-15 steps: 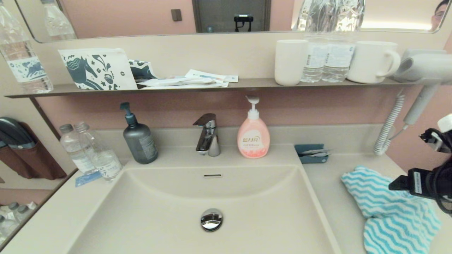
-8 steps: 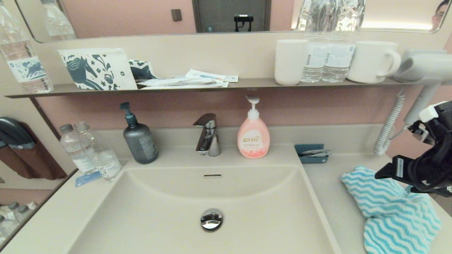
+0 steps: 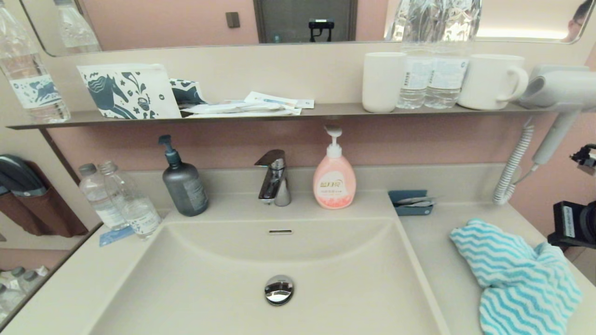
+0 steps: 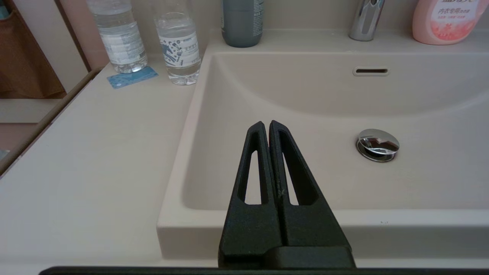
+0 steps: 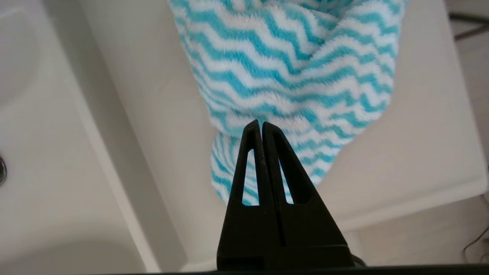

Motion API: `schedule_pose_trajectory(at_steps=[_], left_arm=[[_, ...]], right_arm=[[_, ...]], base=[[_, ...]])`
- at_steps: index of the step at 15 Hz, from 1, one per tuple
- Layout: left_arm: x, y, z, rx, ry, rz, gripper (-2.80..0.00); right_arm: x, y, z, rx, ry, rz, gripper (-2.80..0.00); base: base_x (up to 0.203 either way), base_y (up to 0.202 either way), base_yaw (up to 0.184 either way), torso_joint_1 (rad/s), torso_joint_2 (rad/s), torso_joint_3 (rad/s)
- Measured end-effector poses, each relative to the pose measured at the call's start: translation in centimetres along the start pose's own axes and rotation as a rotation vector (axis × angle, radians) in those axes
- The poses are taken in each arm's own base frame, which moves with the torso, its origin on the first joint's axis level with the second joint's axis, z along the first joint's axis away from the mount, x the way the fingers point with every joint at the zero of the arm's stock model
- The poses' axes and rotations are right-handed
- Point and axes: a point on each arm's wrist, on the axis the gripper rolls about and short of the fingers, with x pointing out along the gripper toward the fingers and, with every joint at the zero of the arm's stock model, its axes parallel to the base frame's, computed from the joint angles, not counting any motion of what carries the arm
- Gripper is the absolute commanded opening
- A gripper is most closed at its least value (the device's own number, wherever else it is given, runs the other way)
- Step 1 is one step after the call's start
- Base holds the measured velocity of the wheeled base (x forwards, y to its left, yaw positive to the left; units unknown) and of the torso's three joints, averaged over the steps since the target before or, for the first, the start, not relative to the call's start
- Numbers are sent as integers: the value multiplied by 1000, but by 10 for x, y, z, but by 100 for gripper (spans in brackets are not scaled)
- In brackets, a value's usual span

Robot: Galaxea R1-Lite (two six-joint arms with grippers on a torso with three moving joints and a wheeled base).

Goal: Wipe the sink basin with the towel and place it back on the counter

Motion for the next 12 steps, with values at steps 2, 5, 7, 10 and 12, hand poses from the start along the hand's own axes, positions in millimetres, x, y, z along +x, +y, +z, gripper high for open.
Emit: schedule_pose_trajectory(at_steps=[2,5,7,10,12], left_arm=[[0,0,0,0,0,0,-280],[0,0,0,0,0,0,-280],[0,0,0,0,0,0,-280],[0,0,0,0,0,0,-280],[0,0,0,0,0,0,-280]], right_arm=[[-19,-4,-8,-29,-47,18,-280],[-48,-15,-22,-7,-142,9,-280],[-65,-24,-34,78,-210,-35,-280],[-96,-40,-66,171,-294,-64,-280],[-117,-54,-93,182,-368,-112,-280]], base=[[0,0,0,0,0,0],[0,0,0,0,0,0],[0,0,0,0,0,0],[0,0,0,0,0,0],[0,0,0,0,0,0]])
